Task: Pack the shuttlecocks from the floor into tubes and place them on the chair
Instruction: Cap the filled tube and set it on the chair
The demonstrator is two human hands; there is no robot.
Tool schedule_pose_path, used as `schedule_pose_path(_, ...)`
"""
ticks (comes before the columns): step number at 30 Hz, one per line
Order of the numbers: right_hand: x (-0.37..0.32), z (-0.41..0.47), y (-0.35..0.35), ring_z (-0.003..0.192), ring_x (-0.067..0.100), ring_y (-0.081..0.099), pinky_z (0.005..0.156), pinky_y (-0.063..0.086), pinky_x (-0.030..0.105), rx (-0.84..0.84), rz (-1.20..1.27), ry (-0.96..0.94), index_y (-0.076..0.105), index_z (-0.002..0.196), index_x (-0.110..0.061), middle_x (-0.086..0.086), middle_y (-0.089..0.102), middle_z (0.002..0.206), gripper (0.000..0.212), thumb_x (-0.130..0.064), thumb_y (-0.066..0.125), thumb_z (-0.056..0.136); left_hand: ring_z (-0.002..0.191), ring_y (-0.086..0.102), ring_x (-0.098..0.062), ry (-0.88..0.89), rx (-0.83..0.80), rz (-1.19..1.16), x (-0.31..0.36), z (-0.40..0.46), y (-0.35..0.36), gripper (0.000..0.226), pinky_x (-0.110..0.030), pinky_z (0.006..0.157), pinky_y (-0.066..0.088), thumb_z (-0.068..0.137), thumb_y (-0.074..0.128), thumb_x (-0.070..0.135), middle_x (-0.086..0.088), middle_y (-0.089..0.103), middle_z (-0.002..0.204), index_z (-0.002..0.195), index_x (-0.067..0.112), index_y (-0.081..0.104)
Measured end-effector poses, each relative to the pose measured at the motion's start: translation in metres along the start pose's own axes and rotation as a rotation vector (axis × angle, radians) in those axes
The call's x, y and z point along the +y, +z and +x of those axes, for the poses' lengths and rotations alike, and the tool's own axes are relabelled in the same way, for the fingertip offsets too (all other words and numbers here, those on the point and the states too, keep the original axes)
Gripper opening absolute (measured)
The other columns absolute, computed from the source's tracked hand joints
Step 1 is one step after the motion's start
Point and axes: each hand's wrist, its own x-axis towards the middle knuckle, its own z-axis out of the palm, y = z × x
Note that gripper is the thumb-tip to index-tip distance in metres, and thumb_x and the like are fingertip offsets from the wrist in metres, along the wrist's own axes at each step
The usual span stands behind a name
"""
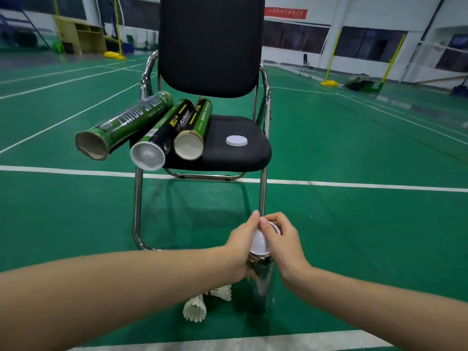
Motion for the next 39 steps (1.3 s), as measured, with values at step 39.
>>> schedule_pose_path(39, -0.158, 0.014, 0.072, 0.095, 0.003, 0.061, 0.078, 0.053, 0.021, -0.346, 0.043, -0.488, 0.047, 0.125, -0.027, -0.011, 0.058, 0.11, 0.067, -0.003, 0.075, 0.07, 0.097, 0.057, 0.0, 1.211, 0.078, 0.382, 0.161, -0.063, -0.082, 0.023, -0.018, 0.084, 0.046, 0.084, 0.046, 0.049, 0.011, 0.059, 0.104, 0.102, 0.037, 0.053)
